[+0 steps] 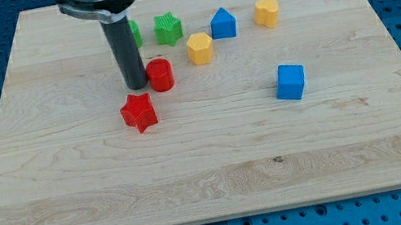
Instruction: Place the red circle below the hexagon
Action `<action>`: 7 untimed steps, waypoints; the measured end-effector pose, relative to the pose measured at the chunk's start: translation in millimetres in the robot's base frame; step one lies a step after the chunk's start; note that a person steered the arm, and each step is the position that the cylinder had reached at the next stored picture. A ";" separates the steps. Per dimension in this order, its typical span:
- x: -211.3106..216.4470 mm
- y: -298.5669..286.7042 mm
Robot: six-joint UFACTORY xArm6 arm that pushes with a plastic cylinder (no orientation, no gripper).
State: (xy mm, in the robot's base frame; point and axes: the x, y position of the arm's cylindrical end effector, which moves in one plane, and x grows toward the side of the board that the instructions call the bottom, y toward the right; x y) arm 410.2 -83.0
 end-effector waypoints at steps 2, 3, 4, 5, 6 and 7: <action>0.0 26.4; -1.4 19.7; -1.7 19.7; -5.0 19.7; -9.3 19.7; -9.3 19.7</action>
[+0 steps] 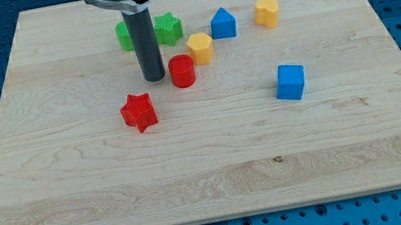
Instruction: Place the red circle below the hexagon
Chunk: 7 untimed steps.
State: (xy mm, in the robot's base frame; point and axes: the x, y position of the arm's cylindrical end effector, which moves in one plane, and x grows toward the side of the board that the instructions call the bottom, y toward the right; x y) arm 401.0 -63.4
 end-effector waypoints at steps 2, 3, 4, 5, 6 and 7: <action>-0.1 0.0; -5.5 0.0; -7.5 0.0; -7.5 6.5; -6.0 31.5; -1.5 49.7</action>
